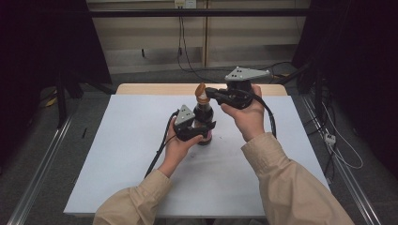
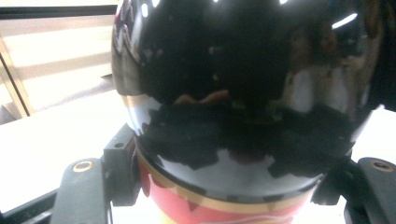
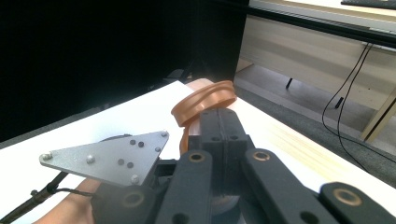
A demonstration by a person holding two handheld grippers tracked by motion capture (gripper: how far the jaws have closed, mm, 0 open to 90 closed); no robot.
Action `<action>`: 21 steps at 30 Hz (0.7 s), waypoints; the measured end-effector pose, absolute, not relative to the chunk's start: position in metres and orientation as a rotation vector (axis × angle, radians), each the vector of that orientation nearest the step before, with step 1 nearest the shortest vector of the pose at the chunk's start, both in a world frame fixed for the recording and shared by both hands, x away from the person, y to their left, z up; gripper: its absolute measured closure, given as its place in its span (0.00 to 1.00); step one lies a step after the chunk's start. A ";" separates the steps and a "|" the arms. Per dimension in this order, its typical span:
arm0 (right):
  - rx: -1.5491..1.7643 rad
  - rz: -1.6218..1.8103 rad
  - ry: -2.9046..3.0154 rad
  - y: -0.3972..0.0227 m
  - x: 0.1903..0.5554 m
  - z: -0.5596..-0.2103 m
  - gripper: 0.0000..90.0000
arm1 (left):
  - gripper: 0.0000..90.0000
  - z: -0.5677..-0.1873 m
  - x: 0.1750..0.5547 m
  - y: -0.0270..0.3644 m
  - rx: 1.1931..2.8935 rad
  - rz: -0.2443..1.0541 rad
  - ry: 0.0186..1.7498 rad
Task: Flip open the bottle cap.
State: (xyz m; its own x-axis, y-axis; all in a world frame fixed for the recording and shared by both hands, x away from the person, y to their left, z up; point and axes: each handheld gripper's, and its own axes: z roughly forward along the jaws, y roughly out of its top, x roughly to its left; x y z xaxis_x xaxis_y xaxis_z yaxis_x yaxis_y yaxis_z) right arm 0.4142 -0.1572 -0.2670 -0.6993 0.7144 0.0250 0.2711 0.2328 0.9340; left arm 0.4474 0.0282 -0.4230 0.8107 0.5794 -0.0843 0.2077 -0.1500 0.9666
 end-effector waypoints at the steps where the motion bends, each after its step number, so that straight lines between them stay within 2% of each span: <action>1: 0.905 1.465 2.103 -0.157 0.414 -0.267 1.00 | 0.33 -0.423 0.447 0.028 1.723 0.362 0.616; 21: 0.905 1.471 2.104 -0.157 0.415 -0.266 1.00 | 0.33 -0.423 0.448 0.029 1.741 0.375 0.600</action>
State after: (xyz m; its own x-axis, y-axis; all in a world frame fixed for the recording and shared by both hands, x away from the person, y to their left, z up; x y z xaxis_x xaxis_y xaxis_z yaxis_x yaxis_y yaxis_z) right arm 0.4148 -0.1570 -0.2662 -0.7016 0.7119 0.0291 0.2716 0.2294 0.9347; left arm 0.4480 0.0291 -0.4230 0.8149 0.5761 -0.0633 0.1957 -0.1707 0.9657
